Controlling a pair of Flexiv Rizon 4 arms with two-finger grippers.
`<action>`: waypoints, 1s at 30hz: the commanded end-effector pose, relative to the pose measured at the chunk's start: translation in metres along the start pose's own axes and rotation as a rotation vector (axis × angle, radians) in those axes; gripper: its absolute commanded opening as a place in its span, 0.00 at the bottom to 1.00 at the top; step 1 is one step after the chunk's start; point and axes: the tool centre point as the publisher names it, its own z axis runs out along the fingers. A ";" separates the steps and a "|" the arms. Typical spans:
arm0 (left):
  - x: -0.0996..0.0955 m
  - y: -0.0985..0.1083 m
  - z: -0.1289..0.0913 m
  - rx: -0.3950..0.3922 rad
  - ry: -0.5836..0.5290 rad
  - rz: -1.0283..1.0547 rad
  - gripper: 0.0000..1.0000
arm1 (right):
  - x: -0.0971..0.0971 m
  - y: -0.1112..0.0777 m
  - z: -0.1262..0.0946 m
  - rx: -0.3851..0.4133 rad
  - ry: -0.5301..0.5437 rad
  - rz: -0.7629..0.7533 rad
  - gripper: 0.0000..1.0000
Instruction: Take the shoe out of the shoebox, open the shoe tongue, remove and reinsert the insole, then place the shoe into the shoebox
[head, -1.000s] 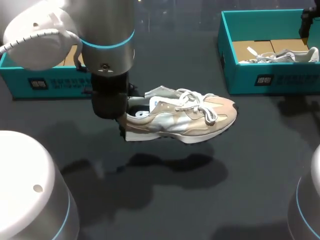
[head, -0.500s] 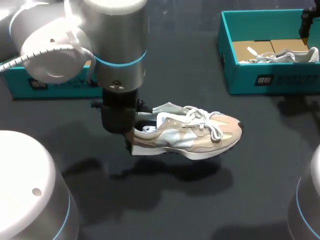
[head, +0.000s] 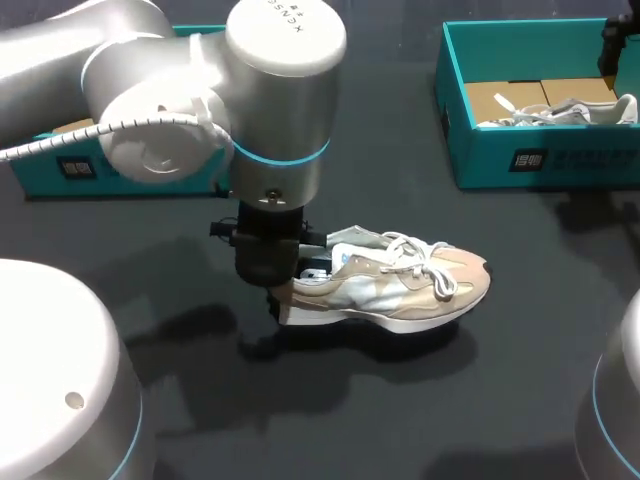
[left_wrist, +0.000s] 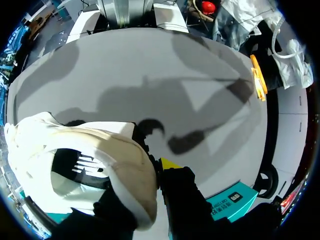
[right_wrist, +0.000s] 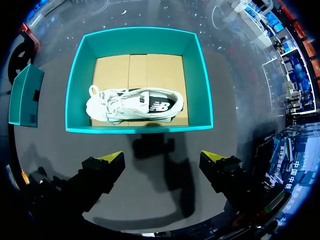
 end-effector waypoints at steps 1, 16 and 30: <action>-0.001 0.001 -0.002 0.001 0.001 0.001 0.00 | 0.000 -0.001 0.000 -0.001 -0.001 0.000 1.00; -0.025 0.003 0.046 -0.015 0.021 0.015 0.00 | 0.000 -0.001 0.000 -0.001 -0.001 0.000 1.00; -0.039 0.019 0.072 -0.021 0.063 -0.016 0.00 | 0.000 -0.001 0.000 -0.001 -0.001 0.000 1.00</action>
